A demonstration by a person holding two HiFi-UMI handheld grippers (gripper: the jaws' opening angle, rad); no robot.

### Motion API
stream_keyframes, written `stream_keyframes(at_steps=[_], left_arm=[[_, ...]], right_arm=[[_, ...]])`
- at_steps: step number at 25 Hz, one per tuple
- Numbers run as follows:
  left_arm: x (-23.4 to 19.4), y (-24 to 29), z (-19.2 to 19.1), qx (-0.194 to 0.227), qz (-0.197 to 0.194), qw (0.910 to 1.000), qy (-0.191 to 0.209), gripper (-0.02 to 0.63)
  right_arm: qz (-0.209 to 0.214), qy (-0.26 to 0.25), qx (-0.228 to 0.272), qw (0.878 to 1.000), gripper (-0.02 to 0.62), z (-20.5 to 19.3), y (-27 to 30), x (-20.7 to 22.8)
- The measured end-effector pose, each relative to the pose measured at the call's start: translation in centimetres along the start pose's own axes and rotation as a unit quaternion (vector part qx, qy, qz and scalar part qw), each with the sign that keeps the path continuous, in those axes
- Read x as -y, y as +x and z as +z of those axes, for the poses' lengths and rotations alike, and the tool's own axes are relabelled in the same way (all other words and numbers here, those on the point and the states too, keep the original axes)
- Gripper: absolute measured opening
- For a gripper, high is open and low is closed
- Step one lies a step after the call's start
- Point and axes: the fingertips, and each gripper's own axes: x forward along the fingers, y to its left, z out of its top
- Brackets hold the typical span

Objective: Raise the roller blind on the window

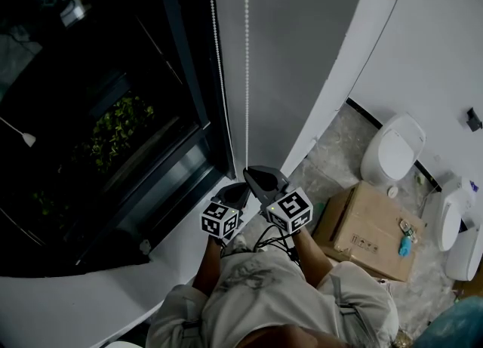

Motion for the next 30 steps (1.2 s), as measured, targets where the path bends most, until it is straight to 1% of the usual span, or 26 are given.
stream_keyframes(at_steps=[7, 12, 15, 17, 19, 24, 30], left_arm=[[0.6, -0.6, 0.0, -0.003, -0.007, 1.0, -0.004, 0.014], [0.9, -1.9, 1.9, 0.019, -0.004, 0.9998, 0.003, 0.028], [1.3, -3.0, 4.7, 0.053, -0.01, 0.9985, 0.002, 0.044], [1.7, -3.9, 6.9, 0.077, -0.012, 0.9969, 0.009, 0.053], [2.1, -4.8, 9.2, 0.098, -0.01, 0.9948, 0.024, 0.05], [3.3, -6.6, 14.4, 0.144, -0.018, 0.9875, 0.06, 0.072], [5.2, -7.5, 20.3, 0.185, -0.032, 0.9762, 0.108, 0.086]], right_arm=[[-0.001, -0.002, 0.003, 1.0, 0.014, 0.0, -0.1, 0.1], [-0.003, -0.004, 0.001, 1.0, 0.014, -0.1, -0.2, 0.2], [-0.004, -0.007, -0.002, 1.0, 0.014, -0.2, -0.2, 0.4], [-0.003, -0.006, 0.002, 1.0, 0.014, -0.1, -0.2, 0.4], [-0.005, -0.007, 0.004, 1.0, 0.012, 0.0, -0.2, 0.5], [-0.014, -0.013, 0.0, 1.0, 0.012, 0.2, -0.4, 0.9], [-0.002, -0.01, 0.008, 1.0, 0.013, -0.1, -0.2, 0.3]])
